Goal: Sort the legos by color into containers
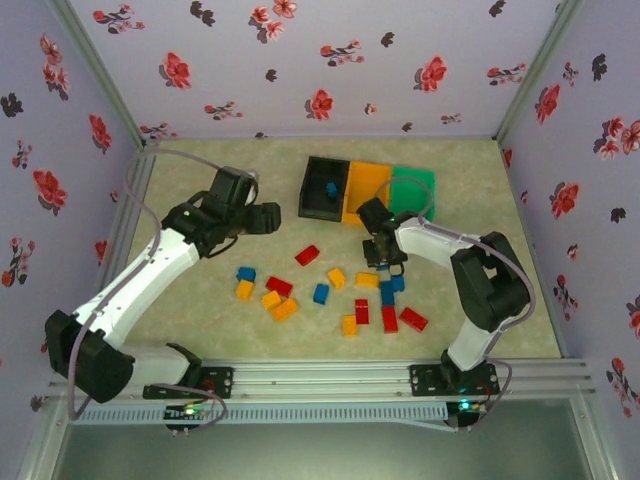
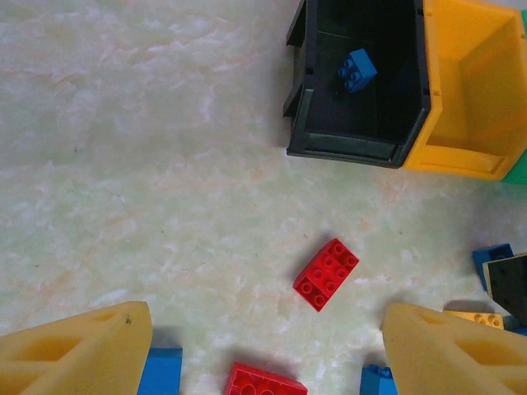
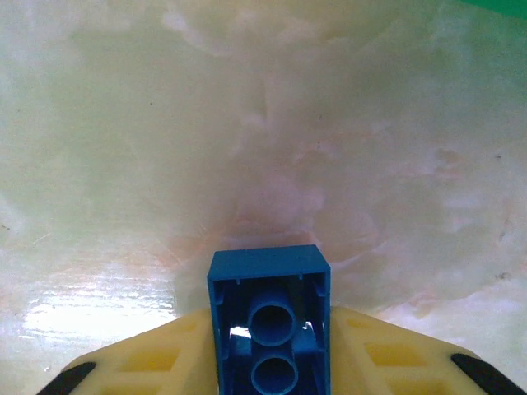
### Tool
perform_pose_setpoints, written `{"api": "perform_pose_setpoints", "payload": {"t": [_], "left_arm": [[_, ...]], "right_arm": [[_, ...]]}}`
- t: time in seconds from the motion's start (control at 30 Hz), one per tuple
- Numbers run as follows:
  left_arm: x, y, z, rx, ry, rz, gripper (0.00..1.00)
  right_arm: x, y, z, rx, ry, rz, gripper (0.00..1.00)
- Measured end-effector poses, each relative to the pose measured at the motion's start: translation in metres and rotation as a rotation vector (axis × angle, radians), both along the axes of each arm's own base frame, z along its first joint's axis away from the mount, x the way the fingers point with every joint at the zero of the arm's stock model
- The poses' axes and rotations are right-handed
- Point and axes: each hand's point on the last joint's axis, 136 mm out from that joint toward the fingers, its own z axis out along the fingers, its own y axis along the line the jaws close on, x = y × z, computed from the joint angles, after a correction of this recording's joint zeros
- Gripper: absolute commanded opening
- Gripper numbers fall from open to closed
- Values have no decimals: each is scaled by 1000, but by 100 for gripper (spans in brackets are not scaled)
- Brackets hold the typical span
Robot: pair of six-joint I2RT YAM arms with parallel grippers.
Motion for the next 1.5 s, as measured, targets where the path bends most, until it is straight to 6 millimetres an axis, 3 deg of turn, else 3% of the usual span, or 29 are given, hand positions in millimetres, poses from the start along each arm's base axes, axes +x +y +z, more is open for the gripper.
{"api": "perform_pose_setpoints", "payload": {"t": [0.23,0.37,0.83,1.17,1.3,1.5], "left_arm": [[-2,3,6,-6,-16,6,75],[-2,5,7,-4,-18,18,75],[-3,9,10,0,-26,31,74],[-9,13,12,-3,-18,39,75],[-13,15,10,-4,1,51,74],[-27,24,4,7,38,66,75]], "right_arm": [[1,1,2,1,0,7,28],[4,3,15,13,-20,7,27],[36,25,124,148,-242,13,25],[66,46,182,221,-368,35,24],[87,61,187,244,-391,40,24],[126,89,170,264,-394,49,24]]}}
